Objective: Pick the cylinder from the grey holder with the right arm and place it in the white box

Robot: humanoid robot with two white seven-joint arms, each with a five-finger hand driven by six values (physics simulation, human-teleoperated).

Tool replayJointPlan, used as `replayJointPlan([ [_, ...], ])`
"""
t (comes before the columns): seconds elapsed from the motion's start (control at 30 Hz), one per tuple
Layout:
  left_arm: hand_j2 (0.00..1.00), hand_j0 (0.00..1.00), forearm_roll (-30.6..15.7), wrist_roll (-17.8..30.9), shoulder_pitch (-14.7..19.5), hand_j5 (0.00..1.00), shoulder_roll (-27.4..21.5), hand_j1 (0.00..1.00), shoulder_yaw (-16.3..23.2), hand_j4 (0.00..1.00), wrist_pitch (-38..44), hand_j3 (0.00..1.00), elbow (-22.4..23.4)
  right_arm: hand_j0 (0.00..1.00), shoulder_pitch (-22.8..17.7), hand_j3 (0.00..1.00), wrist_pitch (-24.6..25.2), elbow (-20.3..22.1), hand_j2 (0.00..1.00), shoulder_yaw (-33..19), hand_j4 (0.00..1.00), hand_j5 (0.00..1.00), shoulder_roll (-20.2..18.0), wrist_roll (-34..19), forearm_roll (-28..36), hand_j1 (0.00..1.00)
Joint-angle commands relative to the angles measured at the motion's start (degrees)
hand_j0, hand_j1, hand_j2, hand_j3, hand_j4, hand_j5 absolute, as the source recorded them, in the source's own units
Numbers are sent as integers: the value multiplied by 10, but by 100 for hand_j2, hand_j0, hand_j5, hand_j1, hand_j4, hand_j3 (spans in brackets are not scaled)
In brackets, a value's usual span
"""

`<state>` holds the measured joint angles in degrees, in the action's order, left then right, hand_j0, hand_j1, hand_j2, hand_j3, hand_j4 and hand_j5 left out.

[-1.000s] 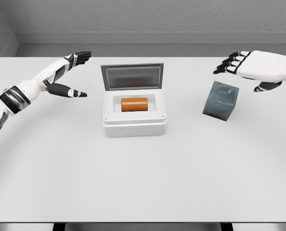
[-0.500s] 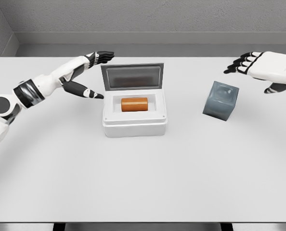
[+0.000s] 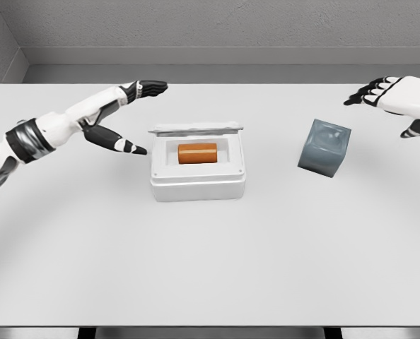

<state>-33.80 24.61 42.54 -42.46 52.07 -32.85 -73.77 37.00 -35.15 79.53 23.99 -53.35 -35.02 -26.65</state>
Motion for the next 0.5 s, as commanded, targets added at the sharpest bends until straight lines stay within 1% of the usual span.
replayJointPlan([
  [0.0,98,98,-7,0,0,98,-6,98,-1,98,-2,98,-11,100,-2,100,1,-4,100,-1,100,100,0,0,3,100],
  [0.03,98,98,-7,0,0,98,-6,98,-1,98,-2,98,-9,100,-7,100,1,-4,100,0,100,100,1,0,3,100],
  [0.1,100,100,-5,0,-1,100,-6,100,0,100,-2,100,-3,100,-4,100,1,-3,100,0,100,100,4,0,3,100],
  [0.13,100,100,-2,0,-2,100,-6,100,1,100,-3,100,11,100,2,100,1,22,100,-3,100,100,0,0,4,100],
  [0.17,100,100,0,-1,-6,100,-17,100,2,100,-5,100,26,100,-4,100,1,32,100,-5,100,100,-1,0,6,100],
  [0.23,100,100,0,-2,-21,100,-33,100,2,100,-22,100,54,100,-8,100,1,29,100,-6,100,100,-4,0,6,100],
  [0.3,100,100,0,-2,-34,100,-33,100,1,100,-22,100,103,100,-9,100,1,26,100,-5,100,100,-4,0,6,100],
  [0.33,100,100,0,-2,-34,100,-32,100,1,100,-22,100,116,100,-8,100,1,26,100,-6,100,100,-4,0,6,100],
  [0.37,100,100,0,-3,-35,100,-33,100,0,100,-22,100,117,100,-6,100,1,26,100,-6,100,100,-4,0,6,100],
  [0.4,100,100,-1,-4,-34,100,-33,100,0,100,-22,100,128,100,-5,100,1,26,100,-6,100,100,-4,0,6,100],
  [0.47,100,100,-1,-4,-35,100,-32,100,0,100,-22,100,129,100,-4,100,1,26,100,-6,100,100,-4,0,6,100],
])
